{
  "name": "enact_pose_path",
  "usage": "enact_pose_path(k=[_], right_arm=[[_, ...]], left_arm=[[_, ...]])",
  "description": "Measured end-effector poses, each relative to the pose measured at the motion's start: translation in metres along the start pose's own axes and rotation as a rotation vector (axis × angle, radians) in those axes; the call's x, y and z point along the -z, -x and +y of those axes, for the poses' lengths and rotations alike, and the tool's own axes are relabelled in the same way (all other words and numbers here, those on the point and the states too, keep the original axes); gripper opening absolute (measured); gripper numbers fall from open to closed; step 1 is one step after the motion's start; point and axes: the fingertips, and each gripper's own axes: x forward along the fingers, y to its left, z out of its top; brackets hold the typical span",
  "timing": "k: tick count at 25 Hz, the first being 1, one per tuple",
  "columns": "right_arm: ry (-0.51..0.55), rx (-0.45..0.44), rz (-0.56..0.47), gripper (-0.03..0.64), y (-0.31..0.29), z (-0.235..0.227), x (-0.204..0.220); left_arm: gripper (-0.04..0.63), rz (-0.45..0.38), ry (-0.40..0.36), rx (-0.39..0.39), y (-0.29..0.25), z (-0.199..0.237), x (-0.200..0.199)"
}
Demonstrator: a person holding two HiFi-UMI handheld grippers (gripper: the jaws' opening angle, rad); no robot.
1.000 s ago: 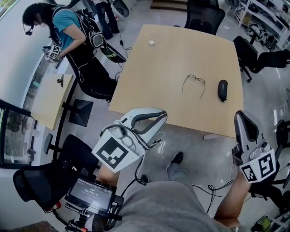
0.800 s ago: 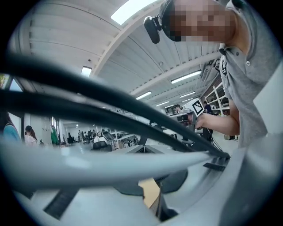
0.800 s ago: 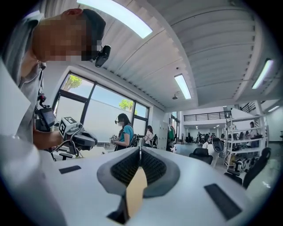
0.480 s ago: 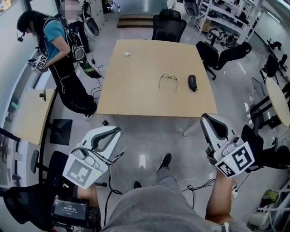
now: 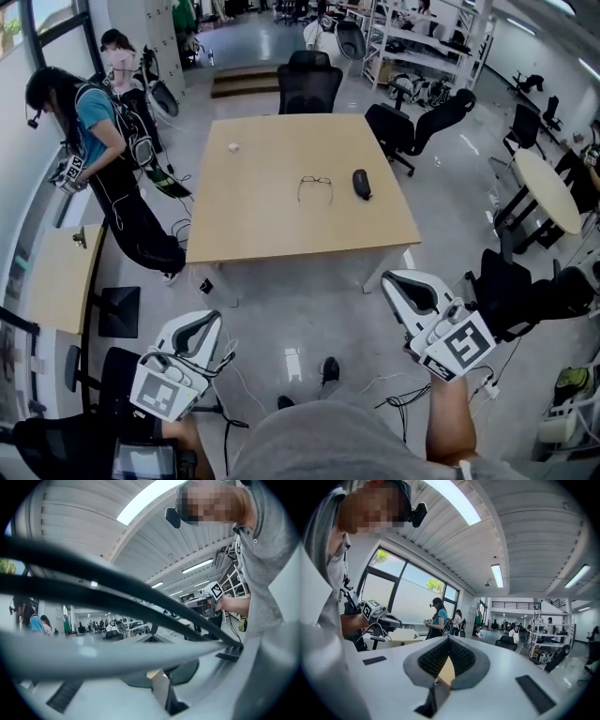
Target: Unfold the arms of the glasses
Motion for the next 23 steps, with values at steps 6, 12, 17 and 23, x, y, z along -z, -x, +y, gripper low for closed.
enact_pose_path(k=[6, 12, 17, 23], right_arm=[[-0.032, 0.03, 0.018, 0.008, 0.033, 0.008, 0.009], [-0.035, 0.051, 0.011, 0.008, 0.059, 0.013, 0.004], [-0.028, 0.065, 0.011, 0.008, 0.07, 0.02, 0.001], [-0.029, 0.062, 0.012, 0.008, 0.081, 0.03, 0.0]], left_arm=[[0.008, 0.008, -0.005, 0.063, 0.0, -0.033, 0.002], [0.008, 0.0, -0.032, 0.082, 0.005, -0.047, -0.008], [0.008, -0.012, -0.041, 0.088, 0.014, -0.054, -0.013], [0.008, -0.009, -0.038, 0.082, 0.025, -0.063, -0.015]])
